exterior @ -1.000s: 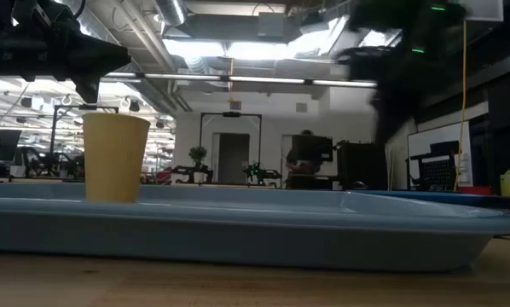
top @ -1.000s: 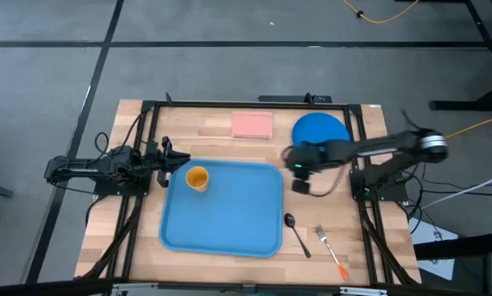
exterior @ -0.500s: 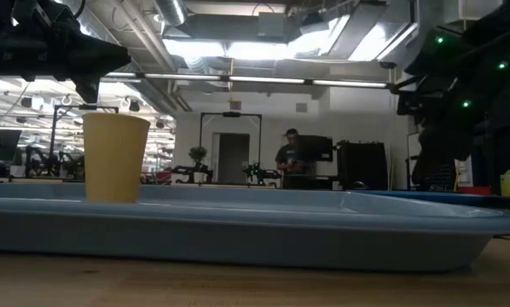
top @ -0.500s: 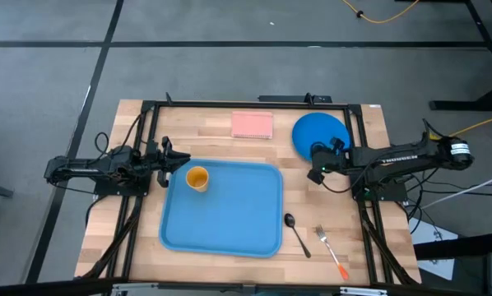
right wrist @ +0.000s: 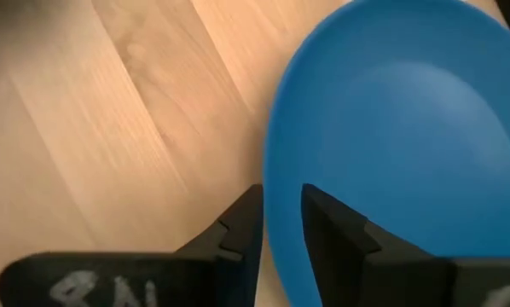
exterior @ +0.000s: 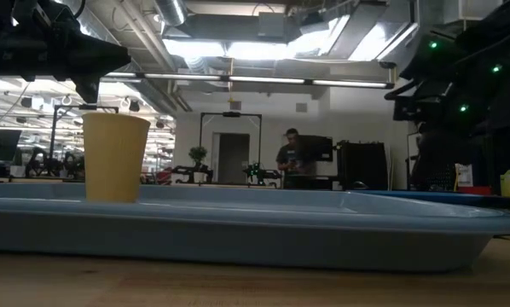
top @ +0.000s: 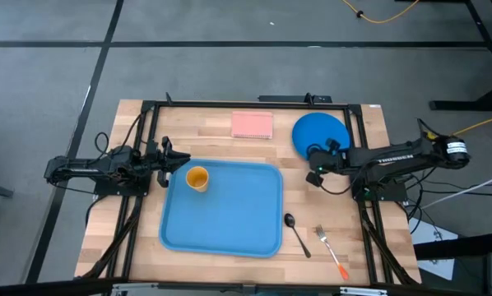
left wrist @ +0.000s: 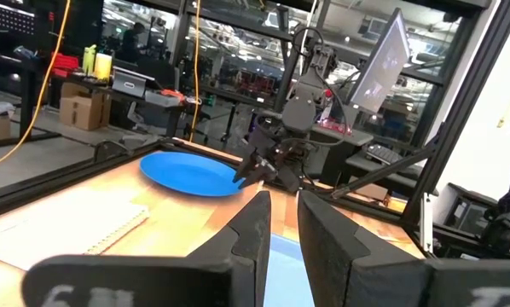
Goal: Pick and place plate/cup/fork/spoon on tray
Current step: Put the blue plate on the blue tray
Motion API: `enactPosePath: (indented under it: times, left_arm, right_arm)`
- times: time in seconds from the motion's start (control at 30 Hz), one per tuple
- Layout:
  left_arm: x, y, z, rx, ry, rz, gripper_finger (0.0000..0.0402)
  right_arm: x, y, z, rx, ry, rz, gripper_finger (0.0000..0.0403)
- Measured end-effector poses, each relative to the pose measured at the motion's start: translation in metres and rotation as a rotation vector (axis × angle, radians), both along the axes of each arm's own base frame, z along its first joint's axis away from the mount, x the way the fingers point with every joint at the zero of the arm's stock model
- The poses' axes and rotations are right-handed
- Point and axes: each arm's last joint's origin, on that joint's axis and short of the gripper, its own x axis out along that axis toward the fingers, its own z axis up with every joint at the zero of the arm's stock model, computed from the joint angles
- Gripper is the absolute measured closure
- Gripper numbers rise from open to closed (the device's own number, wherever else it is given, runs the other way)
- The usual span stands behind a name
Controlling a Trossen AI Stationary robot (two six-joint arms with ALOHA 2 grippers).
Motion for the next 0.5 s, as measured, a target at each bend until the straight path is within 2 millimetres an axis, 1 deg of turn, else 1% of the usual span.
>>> enactPosePath:
  times: [0.27,0.5]
  left_arm:
    - [0.0,0.0,0.0,0.0,0.0,0.0,0.0347]
    - [0.0,0.0,0.0,0.0,0.0,0.0,0.0347]
  right_arm:
    - [0.008,-0.001,-0.01,-0.02,0.03,-0.006,0.0289]
    - [0.009,-0.002,-0.015,-0.031,0.064,-0.005,0.0286]
